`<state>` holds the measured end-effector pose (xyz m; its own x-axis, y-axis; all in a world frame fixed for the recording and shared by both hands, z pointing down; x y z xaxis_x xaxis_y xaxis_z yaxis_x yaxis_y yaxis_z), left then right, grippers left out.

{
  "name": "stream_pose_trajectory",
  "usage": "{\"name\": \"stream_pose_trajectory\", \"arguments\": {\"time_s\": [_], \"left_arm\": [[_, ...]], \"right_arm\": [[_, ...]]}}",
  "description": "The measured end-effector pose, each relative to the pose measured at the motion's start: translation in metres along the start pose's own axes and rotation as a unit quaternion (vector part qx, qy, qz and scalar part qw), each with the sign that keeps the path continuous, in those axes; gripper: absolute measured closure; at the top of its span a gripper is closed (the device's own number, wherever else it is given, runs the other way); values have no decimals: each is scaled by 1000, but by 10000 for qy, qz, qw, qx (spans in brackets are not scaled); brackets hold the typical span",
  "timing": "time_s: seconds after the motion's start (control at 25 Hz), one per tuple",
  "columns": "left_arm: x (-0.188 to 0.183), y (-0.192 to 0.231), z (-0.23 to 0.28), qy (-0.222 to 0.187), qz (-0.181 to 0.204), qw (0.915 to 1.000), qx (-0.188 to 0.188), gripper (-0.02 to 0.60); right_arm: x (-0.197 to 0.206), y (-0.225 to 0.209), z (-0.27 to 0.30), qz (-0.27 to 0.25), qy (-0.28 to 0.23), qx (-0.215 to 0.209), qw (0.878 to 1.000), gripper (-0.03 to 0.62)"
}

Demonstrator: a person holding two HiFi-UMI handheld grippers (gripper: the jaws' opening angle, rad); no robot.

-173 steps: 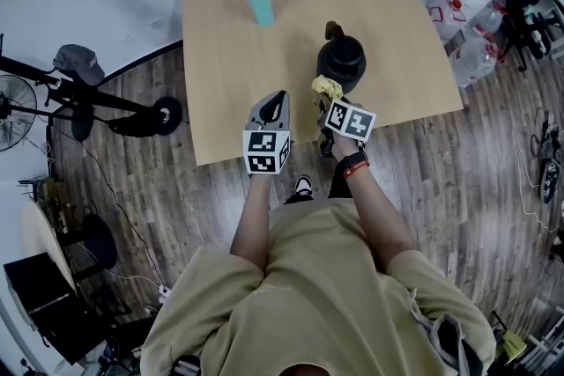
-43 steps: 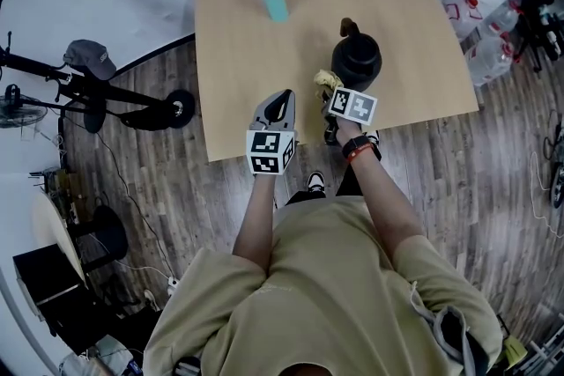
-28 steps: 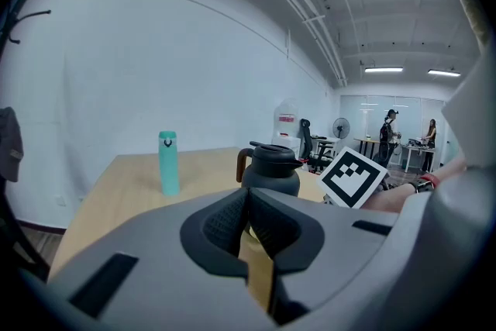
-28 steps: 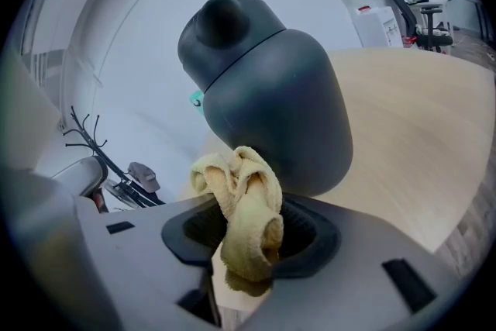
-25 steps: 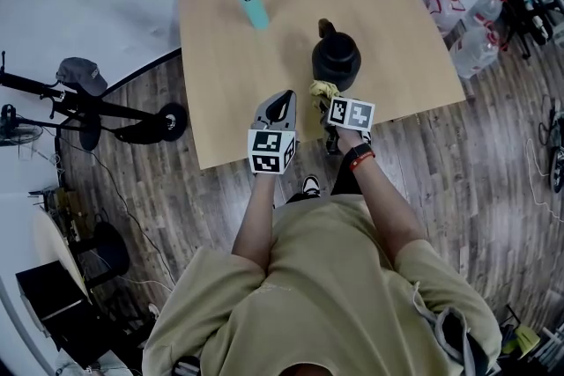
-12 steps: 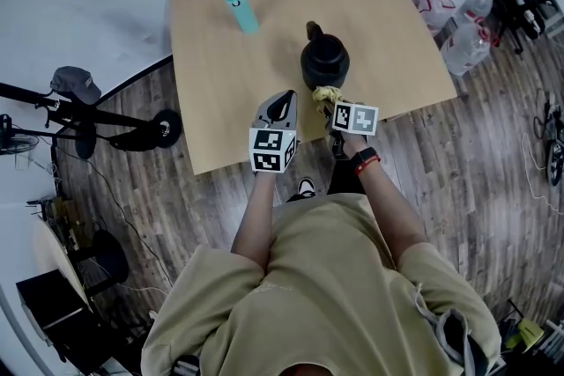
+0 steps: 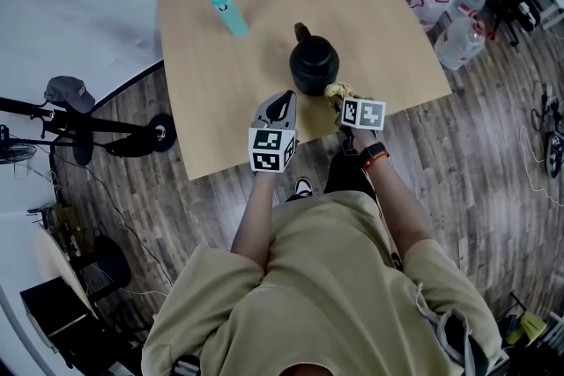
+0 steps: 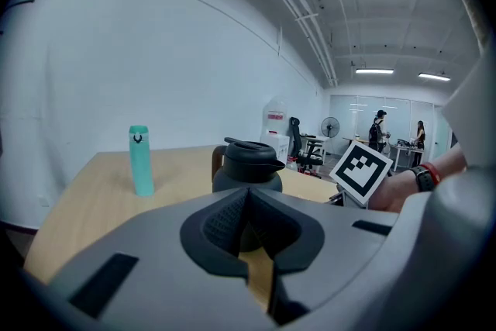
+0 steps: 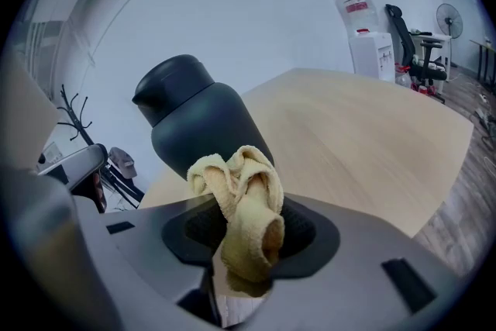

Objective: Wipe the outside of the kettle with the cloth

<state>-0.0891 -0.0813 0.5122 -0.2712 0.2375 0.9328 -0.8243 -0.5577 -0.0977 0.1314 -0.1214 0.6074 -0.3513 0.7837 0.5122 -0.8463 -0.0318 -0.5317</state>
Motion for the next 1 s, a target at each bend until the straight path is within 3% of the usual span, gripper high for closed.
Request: {"name": "stream_pose_trajectory", "arguments": {"time_s": [0.48, 1.0], "left_arm": [[0, -4, 33, 132, -98, 9997, -192, 557], [-1, 6, 57, 224, -237, 9978, -571, 557]], "right_arm": [[-45, -37, 22, -706, 263, 173, 9970, 422], [-96, -47, 56, -1712, 387, 285, 9841, 422]]}}
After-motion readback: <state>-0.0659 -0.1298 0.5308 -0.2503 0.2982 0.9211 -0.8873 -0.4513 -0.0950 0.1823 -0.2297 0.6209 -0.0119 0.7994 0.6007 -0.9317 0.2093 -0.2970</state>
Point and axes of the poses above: the fingertips, and each gripper's own axes: z forward along the fingers, y to its left, x out of its underside, the point moved 10 cm from there along -z, backward along the fingers, and after that the axes turned 10 degrees about z, right-handed, at the moved point
